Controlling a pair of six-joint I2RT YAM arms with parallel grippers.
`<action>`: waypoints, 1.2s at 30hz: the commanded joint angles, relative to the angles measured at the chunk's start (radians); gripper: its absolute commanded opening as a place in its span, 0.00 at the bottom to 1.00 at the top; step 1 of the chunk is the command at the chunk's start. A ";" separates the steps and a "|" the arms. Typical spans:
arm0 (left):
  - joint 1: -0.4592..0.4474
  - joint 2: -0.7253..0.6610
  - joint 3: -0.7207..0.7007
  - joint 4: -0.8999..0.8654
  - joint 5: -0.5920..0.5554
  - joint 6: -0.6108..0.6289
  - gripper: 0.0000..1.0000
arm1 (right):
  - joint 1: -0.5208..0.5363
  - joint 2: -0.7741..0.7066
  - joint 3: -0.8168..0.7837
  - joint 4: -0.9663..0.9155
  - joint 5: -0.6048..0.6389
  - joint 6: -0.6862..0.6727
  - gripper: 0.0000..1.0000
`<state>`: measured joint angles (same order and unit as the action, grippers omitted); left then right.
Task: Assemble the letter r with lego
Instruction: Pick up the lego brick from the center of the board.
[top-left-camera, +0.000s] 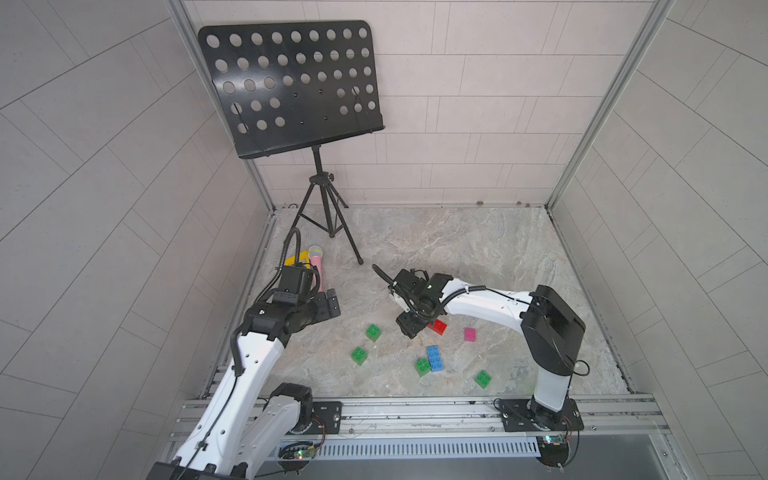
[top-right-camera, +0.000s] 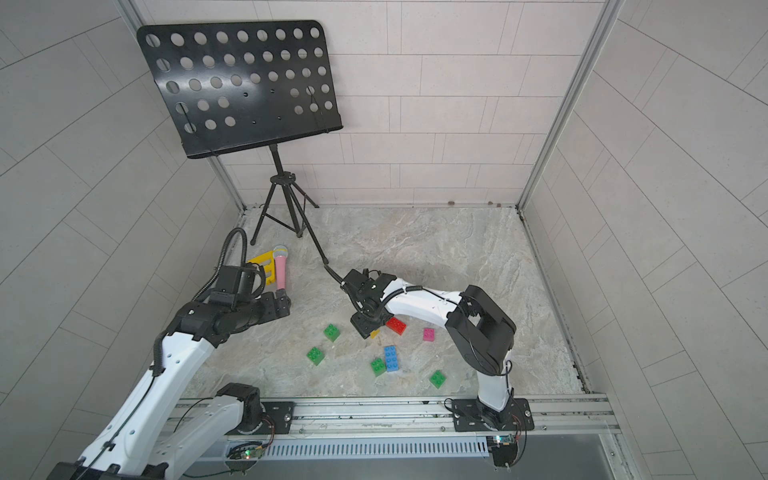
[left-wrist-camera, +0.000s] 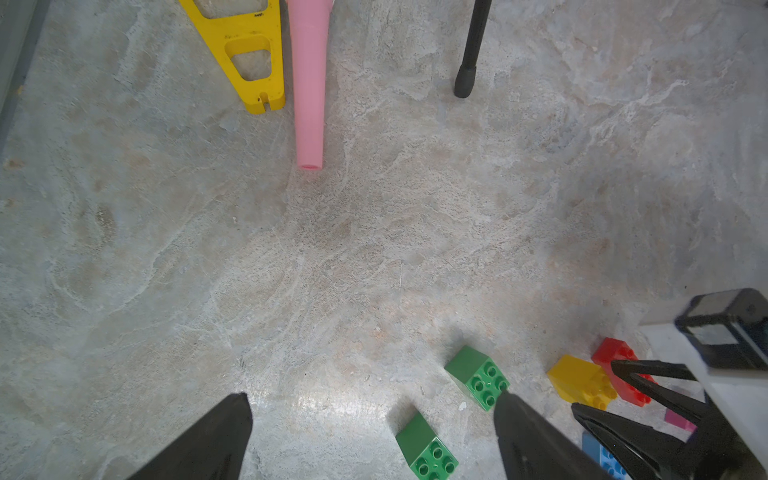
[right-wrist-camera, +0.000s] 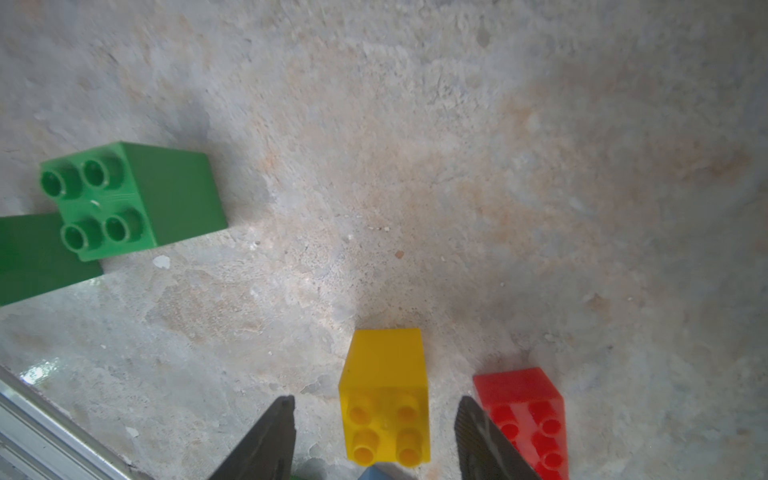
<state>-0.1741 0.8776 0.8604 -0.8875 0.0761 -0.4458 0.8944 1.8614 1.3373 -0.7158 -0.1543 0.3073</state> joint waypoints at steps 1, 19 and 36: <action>0.005 -0.017 -0.013 0.010 0.005 -0.007 0.99 | 0.004 0.019 0.019 -0.056 0.034 -0.009 0.62; 0.005 -0.030 -0.024 0.028 0.010 0.001 0.99 | 0.024 0.066 0.057 -0.104 0.062 -0.007 0.50; 0.006 -0.023 -0.034 0.039 0.037 -0.001 1.00 | 0.042 0.009 0.043 -0.108 0.101 0.018 0.00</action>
<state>-0.1741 0.8520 0.8375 -0.8574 0.1085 -0.4454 0.9295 1.9167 1.3830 -0.7967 -0.0830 0.3107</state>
